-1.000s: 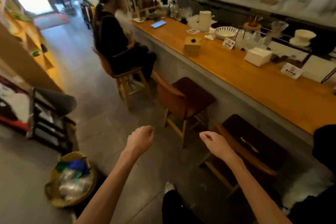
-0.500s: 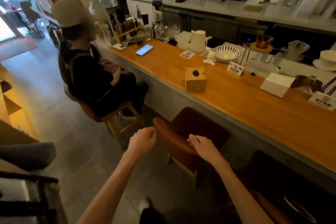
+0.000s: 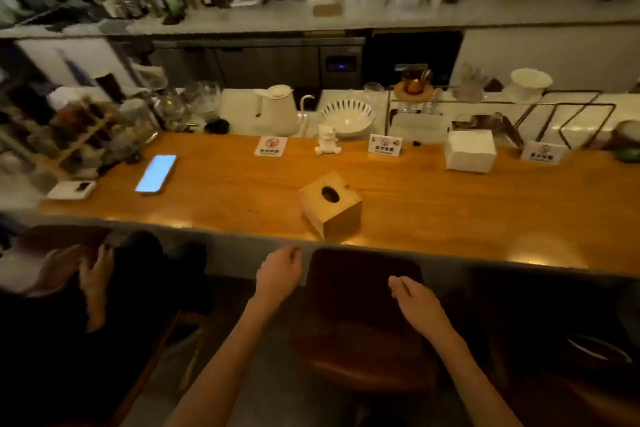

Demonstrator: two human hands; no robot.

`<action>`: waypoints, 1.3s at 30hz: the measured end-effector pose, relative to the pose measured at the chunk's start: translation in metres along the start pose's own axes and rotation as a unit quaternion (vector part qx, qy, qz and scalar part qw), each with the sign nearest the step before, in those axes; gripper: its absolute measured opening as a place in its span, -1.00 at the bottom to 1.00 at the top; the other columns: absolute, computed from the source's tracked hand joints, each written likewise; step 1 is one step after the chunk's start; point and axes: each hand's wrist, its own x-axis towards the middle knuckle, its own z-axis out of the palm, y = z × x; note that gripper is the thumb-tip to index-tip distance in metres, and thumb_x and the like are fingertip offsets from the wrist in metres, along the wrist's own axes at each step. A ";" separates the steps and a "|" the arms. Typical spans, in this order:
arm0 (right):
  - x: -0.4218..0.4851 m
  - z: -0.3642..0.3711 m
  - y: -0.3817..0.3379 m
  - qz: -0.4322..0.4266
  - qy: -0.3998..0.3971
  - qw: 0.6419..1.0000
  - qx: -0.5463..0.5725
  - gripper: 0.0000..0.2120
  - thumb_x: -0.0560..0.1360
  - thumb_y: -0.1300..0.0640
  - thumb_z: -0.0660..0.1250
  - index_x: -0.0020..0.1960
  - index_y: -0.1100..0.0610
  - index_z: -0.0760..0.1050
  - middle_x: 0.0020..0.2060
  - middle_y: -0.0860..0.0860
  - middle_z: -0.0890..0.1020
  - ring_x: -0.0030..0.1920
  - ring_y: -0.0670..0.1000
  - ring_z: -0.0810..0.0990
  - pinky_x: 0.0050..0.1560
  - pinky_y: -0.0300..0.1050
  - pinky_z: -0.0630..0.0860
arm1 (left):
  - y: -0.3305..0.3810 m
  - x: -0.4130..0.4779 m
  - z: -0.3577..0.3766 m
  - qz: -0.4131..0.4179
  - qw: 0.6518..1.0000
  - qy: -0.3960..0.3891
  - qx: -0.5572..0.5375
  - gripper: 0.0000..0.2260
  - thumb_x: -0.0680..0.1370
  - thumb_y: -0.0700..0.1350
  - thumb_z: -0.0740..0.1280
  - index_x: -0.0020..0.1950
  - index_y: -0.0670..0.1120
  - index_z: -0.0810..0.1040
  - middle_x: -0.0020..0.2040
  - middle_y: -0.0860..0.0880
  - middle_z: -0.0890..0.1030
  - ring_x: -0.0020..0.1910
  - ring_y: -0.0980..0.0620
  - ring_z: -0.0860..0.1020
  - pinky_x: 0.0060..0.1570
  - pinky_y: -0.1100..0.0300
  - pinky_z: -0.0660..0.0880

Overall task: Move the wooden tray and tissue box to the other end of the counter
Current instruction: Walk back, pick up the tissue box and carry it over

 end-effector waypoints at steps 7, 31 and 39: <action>0.094 0.004 -0.062 -0.013 0.077 0.996 0.040 -0.63 0.64 -0.15 0.12 0.28 0.04 0.47 0.17 0.04 0.60 -0.02 -0.09 0.53 -0.07 -0.19 0.41 | 0.022 0.103 -0.017 0.037 0.995 0.023 -0.093 -0.81 0.63 0.02 0.20 0.23 0.10 0.45 -0.03 0.25 0.50 -0.07 0.27 0.52 -0.11 0.29 0.41; 0.186 0.081 -0.143 0.145 0.301 0.873 0.355 -0.68 0.54 -0.24 0.26 0.14 -0.06 0.57 0.04 -0.05 0.66 0.06 -0.03 0.62 -0.05 -0.08 0.58 | -0.008 0.203 0.017 -0.104 0.955 -0.197 -0.195 -0.31 0.49 0.35 0.22 0.50 0.00 0.23 0.44 -0.13 0.37 0.40 -0.17 0.33 0.36 -0.13 0.33; 0.114 0.075 -0.148 0.157 0.343 0.817 0.437 -0.47 0.29 -0.49 0.32 0.06 -0.14 0.48 0.07 -0.09 0.59 0.10 0.00 0.59 0.12 0.07 0.60 | 0.039 0.185 0.011 -0.037 0.908 -0.244 -0.337 -0.24 0.41 0.29 0.42 0.49 0.24 0.10 0.50 -0.08 0.21 0.43 -0.14 0.29 0.36 -0.20 0.35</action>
